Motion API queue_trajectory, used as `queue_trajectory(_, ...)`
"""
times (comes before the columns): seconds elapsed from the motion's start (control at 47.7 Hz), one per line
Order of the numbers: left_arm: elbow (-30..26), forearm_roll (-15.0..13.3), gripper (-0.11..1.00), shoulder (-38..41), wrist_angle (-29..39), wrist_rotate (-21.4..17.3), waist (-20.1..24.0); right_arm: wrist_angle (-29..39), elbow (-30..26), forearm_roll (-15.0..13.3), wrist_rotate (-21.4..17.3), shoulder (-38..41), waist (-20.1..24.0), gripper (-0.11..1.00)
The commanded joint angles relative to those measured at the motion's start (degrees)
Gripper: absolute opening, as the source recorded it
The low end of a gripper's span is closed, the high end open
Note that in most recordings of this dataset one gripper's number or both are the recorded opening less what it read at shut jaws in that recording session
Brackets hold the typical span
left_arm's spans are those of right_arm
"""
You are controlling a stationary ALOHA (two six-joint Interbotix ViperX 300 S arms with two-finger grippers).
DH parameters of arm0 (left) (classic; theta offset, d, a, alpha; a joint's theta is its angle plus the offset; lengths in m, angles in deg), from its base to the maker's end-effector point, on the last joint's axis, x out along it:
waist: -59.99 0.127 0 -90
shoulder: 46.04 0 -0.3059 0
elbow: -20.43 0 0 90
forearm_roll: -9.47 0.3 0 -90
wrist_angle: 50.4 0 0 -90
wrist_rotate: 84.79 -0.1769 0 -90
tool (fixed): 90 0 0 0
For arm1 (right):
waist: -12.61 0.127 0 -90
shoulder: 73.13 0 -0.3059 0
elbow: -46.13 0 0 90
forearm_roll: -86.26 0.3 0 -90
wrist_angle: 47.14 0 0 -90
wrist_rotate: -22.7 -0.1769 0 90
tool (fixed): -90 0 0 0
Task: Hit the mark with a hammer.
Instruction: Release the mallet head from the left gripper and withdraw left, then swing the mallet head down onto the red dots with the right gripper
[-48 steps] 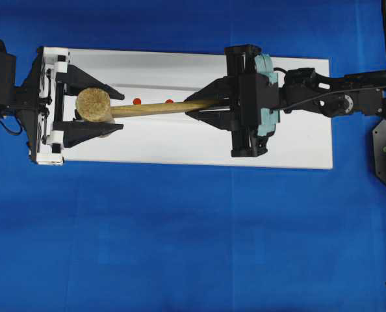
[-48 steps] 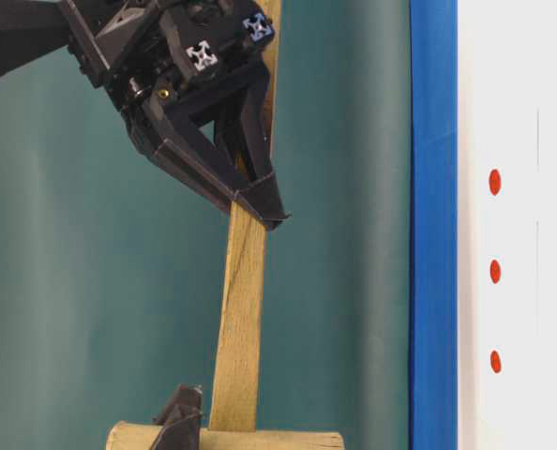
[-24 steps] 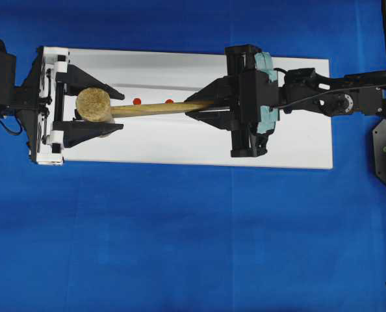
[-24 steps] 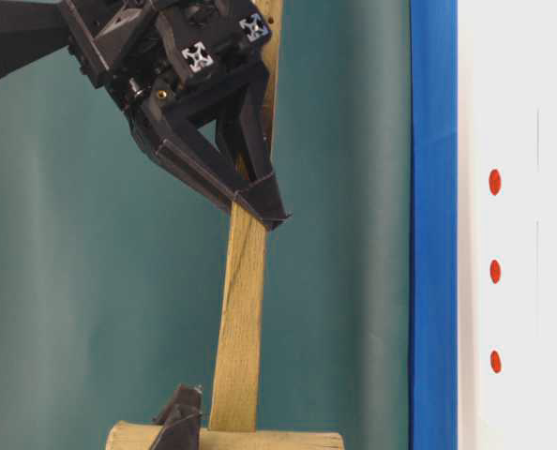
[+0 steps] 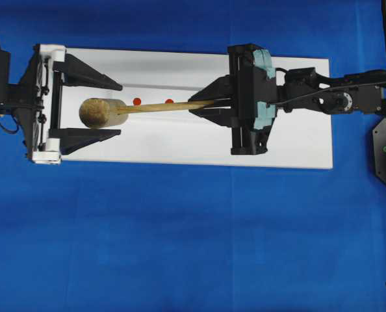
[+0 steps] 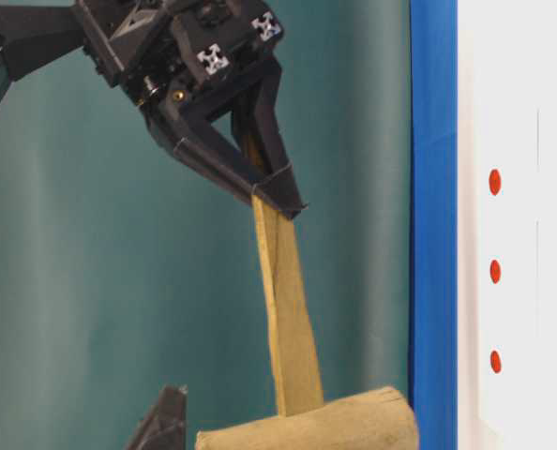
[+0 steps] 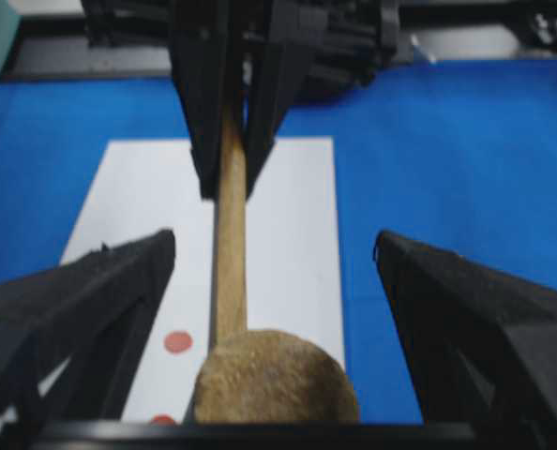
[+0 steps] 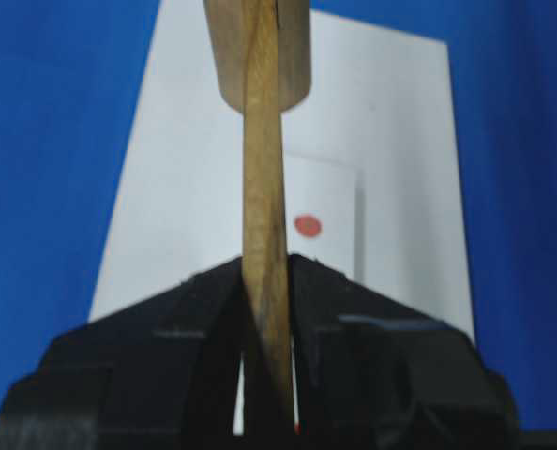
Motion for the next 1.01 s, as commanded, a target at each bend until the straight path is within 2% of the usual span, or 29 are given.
queue_trajectory(0.0,0.44,0.00,0.85,-2.46,-0.35,0.09,0.00,-0.26,-0.18,0.70,-0.09,-2.37,0.09,0.04)
queue_trajectory(0.168,4.04,-0.09,0.85,-9.40,0.70,0.18,0.00,-0.26,1.93,2.37,-0.09,-4.48,0.09,0.04)
queue_trajectory(0.524,9.32,-0.09,0.85,-24.61,13.62,0.62,0.09,-0.44,4.75,5.62,-0.09,-6.24,0.09,0.04)
queue_trajectory(0.733,9.67,-0.09,0.85,-26.19,16.26,0.62,0.09,-1.23,4.57,5.98,0.00,-5.54,0.09,0.04)
queue_trajectory(0.984,9.93,-0.09,0.85,-25.58,16.35,0.62,0.09,-6.06,4.04,5.89,0.18,-3.52,-1.49,0.04)
